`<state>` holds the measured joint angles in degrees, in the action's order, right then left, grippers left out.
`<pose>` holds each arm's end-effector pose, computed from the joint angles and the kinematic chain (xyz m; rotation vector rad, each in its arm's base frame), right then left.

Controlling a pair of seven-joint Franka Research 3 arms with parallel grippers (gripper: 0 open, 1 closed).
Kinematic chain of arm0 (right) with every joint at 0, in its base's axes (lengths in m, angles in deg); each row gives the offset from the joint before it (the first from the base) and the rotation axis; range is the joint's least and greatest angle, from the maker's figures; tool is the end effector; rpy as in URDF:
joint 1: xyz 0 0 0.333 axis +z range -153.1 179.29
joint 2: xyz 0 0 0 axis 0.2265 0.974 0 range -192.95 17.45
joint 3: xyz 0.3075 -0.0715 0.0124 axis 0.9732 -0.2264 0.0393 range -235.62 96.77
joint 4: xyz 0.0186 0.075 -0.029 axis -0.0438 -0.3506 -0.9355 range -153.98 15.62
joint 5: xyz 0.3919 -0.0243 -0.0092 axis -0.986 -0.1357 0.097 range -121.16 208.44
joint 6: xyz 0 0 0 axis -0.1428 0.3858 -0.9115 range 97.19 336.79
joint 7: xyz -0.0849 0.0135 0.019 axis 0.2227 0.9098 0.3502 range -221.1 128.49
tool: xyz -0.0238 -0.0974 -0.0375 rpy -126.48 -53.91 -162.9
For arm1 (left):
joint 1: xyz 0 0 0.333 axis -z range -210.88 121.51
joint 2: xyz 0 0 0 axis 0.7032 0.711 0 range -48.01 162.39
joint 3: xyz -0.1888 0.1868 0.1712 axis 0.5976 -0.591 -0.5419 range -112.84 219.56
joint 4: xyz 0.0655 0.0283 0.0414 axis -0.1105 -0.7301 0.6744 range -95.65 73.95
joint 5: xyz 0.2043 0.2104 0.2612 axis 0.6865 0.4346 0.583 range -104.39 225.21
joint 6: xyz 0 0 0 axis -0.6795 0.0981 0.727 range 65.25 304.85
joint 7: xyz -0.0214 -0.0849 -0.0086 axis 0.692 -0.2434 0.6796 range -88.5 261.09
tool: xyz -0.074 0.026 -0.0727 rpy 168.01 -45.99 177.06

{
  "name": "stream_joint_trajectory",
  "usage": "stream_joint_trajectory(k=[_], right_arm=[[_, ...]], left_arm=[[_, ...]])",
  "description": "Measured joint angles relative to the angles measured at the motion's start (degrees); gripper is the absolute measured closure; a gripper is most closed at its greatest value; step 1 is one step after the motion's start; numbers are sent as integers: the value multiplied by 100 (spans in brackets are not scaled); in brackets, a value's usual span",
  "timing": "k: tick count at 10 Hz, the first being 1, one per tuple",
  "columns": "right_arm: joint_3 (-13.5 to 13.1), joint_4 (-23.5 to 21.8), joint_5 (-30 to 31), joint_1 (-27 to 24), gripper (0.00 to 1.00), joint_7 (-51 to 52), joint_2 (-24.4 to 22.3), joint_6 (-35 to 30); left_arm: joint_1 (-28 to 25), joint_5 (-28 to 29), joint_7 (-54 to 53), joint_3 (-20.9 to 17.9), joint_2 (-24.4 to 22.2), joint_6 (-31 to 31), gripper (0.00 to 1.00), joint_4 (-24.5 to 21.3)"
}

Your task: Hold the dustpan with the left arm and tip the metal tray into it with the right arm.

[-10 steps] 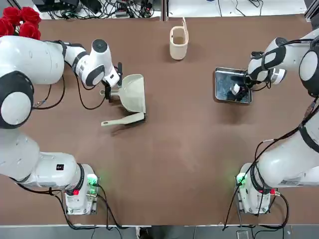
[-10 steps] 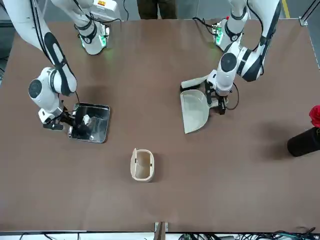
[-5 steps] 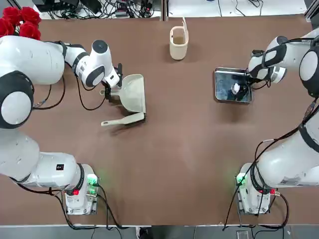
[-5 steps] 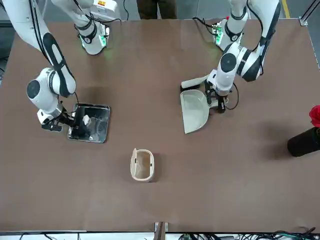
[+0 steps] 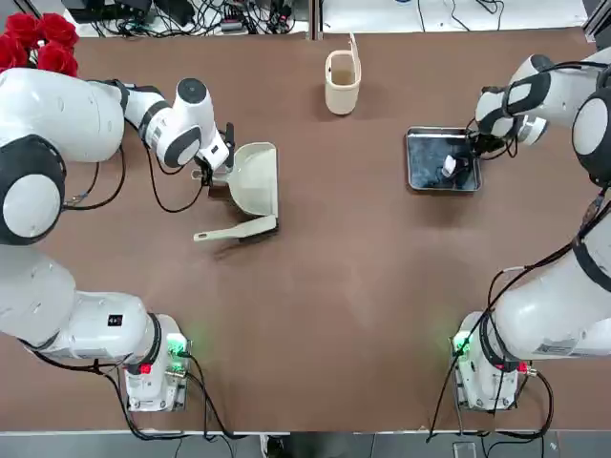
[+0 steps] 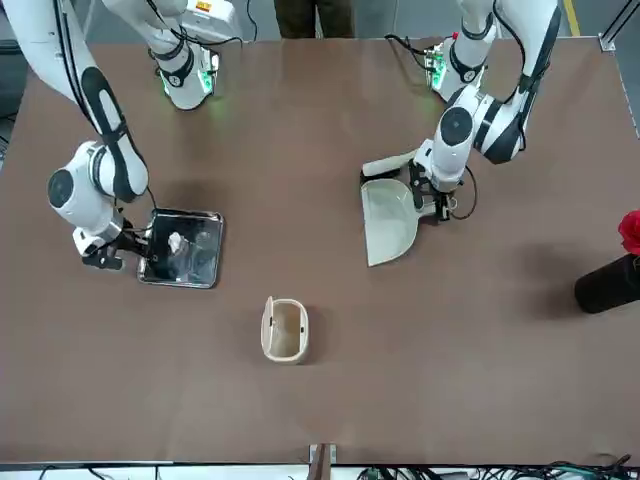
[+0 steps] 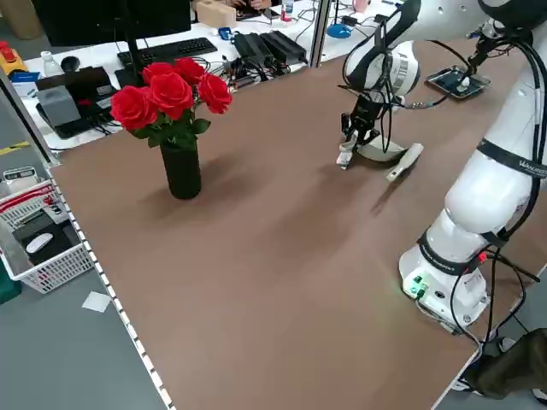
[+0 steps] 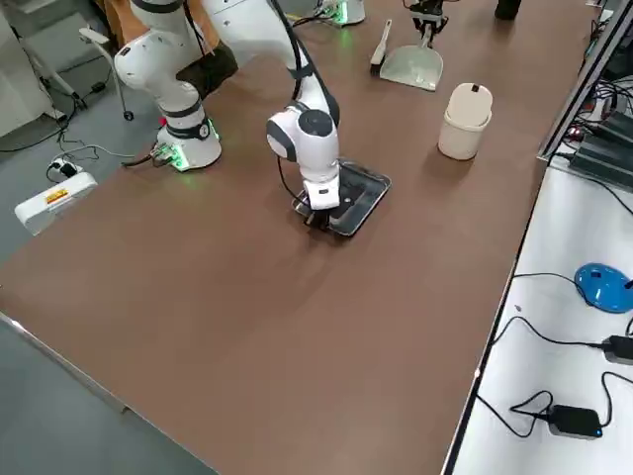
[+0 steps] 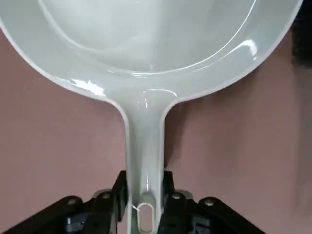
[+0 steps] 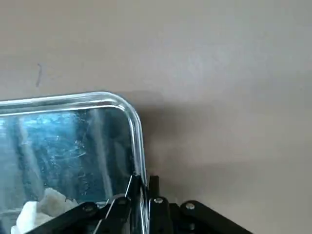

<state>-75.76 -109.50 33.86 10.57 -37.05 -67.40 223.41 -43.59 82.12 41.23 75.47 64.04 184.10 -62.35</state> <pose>0.5188 -0.0871 0.1924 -3.0911 0.2118 0.0025 0.4211 -0.1873 0.2350 -2.1812 2.0495 0.1704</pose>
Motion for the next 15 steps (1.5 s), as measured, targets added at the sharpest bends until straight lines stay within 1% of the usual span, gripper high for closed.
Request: stream_joint_trajectory(k=[2, 4, 6, 8, 9, 11, 13, 14, 15], right_arm=[[6, 255, -287, -2, 92, 314, 0, -533], [-18, 596, -738, -40, 94, 801, 1, -1176], [-41, 878, -896, -82, 94, 956, 1, -1664], [-47, 1095, -912, -86, 95, 968, 2, -1994], [-62, 1252, -913, -86, 95, 968, 2, -2267], [-113, 1704, -915, -86, 95, 968, -2, -2959], [-119, 2188, -916, -80, 95, 961, -20, -3597], [-121, 2430, -916, -78, 95, 920, -45, -3938], [-121, 2645, -916, -67, 95, 819, -83, -4263]], left_arm=[[-6, 0, 0, 0, 0, -24, 68, 1], [-43, 9, 0, 0, -27, -120, 68, 61], [-47, 14, 0, 59, -131, -453, 68, 339], [-35, 14, 4, 297, -206, -831, 68, 696], [-20, 13, 20, 444, -207, -913, 68, 853], [47, 13, 38, 674, -163, -949, 68, 1015], [103, 11, 368, 969, 54, -950, 68, 1217], [128, 10, 658, 1131, 238, -1040, 68, 1413], [194, 10, 941, 1294, 485, -1296, 68, 1700]])
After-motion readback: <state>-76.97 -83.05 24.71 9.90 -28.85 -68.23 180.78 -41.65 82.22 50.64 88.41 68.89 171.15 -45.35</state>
